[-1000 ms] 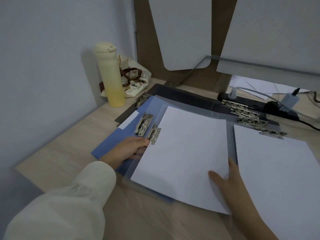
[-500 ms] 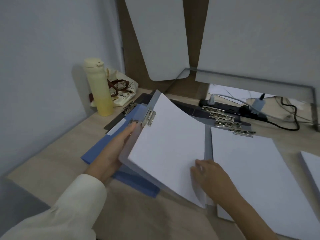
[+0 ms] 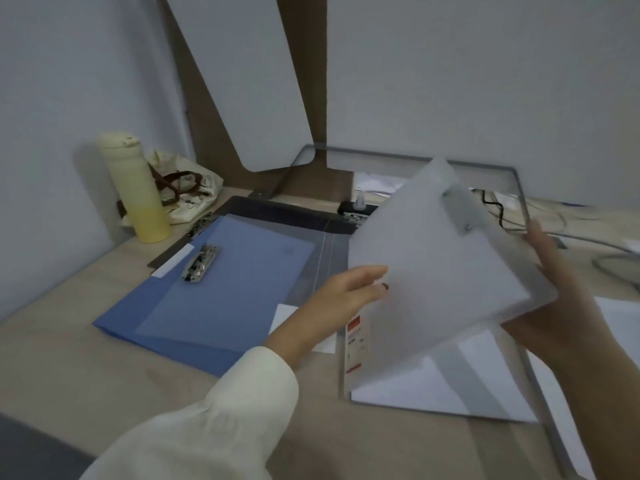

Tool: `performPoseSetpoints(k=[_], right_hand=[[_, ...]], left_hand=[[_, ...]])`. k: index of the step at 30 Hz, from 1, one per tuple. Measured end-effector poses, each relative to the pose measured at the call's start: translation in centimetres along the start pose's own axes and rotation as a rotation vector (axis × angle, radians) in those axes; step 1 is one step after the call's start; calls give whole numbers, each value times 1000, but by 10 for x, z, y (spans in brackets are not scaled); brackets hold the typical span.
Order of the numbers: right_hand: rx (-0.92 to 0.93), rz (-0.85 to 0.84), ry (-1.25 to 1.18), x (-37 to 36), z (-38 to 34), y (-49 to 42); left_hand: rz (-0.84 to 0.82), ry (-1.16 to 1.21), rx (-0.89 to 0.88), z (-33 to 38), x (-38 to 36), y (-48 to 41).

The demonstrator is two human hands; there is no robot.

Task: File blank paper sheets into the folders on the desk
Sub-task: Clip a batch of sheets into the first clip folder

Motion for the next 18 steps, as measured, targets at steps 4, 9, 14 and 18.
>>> performPoseSetpoints(k=[4, 9, 14, 18], right_hand=[[-107, 229, 131, 61, 9, 13], [-339, 363, 314, 106, 48, 24], [-376, 333, 412, 109, 70, 31], [-382, 337, 349, 107, 71, 36]], left_hand=[[88, -19, 237, -37, -12, -3], [158, 211, 371, -63, -24, -3], [177, 225, 404, -59, -27, 0], [189, 415, 409, -61, -18, 3]])
Point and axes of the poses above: each hand's wrist, its own y-axis away from the middle knuckle, its own x-axis out of the back of the hand, z = x × y, the point moved 5 cm from there along -y, towards the middle knuckle, and after that the axes turned 1 degree about -z, right-handed, at the moved point
